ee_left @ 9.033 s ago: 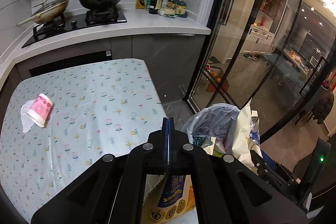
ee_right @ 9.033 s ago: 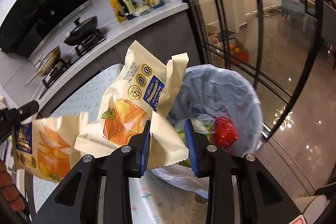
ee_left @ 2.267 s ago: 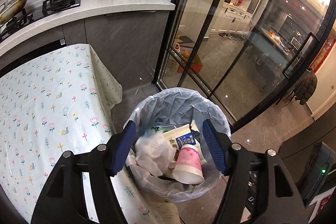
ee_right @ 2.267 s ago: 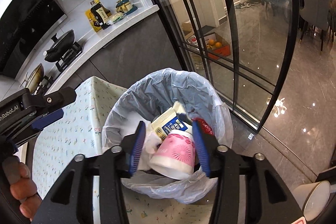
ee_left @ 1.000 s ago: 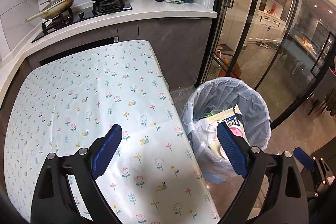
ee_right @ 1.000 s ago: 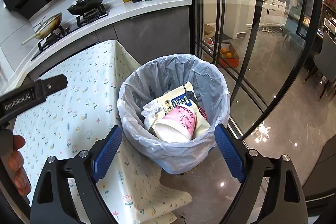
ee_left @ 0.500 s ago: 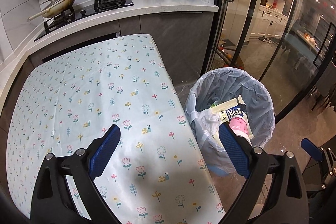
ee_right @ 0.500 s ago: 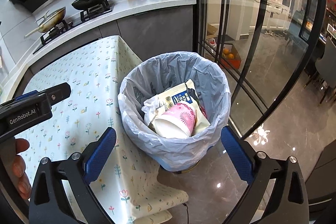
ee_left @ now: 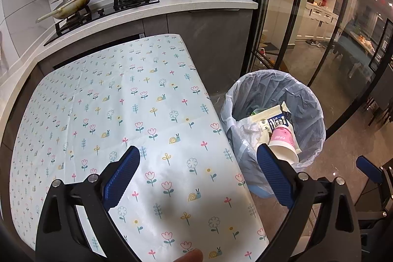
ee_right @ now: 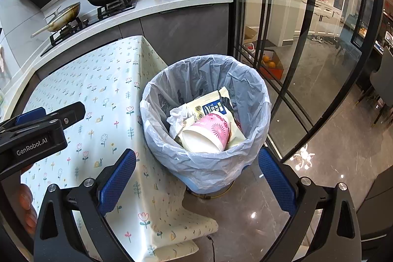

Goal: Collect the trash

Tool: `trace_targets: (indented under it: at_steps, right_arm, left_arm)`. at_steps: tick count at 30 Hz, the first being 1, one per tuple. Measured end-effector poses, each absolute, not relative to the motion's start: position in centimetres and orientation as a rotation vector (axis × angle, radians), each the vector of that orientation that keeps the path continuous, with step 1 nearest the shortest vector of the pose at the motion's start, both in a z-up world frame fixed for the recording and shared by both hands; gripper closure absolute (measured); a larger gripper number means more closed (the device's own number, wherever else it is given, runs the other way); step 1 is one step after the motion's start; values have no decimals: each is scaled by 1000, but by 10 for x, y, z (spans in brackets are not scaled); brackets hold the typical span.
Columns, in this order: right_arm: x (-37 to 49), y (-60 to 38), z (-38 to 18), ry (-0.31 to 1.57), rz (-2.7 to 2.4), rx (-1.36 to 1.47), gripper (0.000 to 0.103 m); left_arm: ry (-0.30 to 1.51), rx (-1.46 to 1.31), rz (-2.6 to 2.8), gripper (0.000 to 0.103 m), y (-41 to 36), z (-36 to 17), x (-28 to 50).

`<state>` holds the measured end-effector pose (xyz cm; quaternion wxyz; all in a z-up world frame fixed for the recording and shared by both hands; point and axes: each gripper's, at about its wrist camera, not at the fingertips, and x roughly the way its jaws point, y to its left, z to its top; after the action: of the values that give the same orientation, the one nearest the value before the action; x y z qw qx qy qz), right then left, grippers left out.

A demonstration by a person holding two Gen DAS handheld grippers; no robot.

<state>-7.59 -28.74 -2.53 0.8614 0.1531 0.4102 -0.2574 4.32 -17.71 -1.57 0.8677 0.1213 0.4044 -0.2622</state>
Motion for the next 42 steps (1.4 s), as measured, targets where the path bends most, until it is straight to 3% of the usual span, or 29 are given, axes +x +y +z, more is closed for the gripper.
trace_targets:
  at_steps: [42]
  right_arm:
    - [-86, -281, -23, 859, -525, 320, 7]
  left_arm:
    - [837, 306, -553, 11, -177, -18, 20]
